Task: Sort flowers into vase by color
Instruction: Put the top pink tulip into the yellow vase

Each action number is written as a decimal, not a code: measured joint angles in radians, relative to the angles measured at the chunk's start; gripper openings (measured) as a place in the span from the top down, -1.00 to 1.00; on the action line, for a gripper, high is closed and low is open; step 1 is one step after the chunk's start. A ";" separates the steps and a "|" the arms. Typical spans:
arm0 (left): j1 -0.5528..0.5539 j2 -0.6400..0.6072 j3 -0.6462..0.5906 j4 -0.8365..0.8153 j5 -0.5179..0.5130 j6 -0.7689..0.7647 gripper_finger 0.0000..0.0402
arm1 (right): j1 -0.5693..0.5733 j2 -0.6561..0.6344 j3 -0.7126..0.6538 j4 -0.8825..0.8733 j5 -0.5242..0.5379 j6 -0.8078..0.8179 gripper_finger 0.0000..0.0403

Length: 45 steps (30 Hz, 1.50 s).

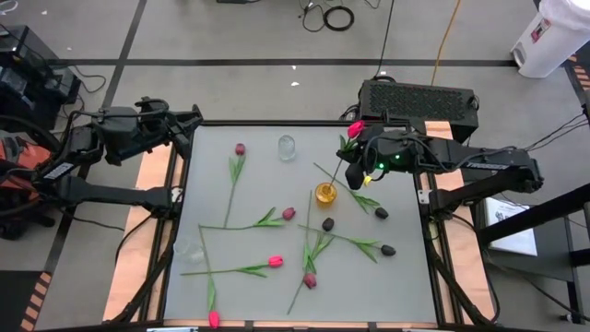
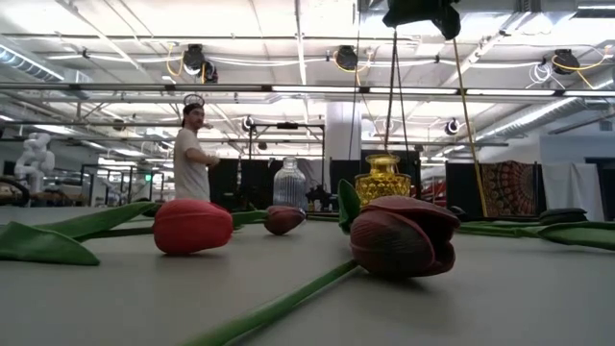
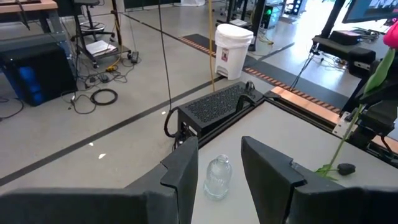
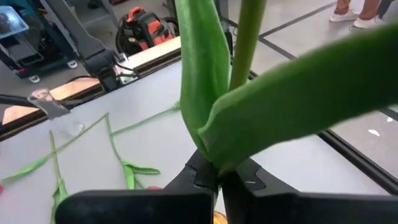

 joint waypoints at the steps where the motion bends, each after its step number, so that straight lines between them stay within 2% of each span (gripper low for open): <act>1: 0.000 0.000 0.000 0.000 0.000 0.000 0.35 | 0.000 0.005 0.000 -0.004 0.000 0.000 1.00; 24: 0.000 0.000 0.000 0.000 0.000 0.000 0.35 | 0.000 0.044 0.000 -0.004 0.000 -0.008 1.00; 45: 0.000 0.000 0.000 0.000 0.000 0.009 0.35 | 0.000 0.160 0.000 0.027 -0.005 -0.023 1.00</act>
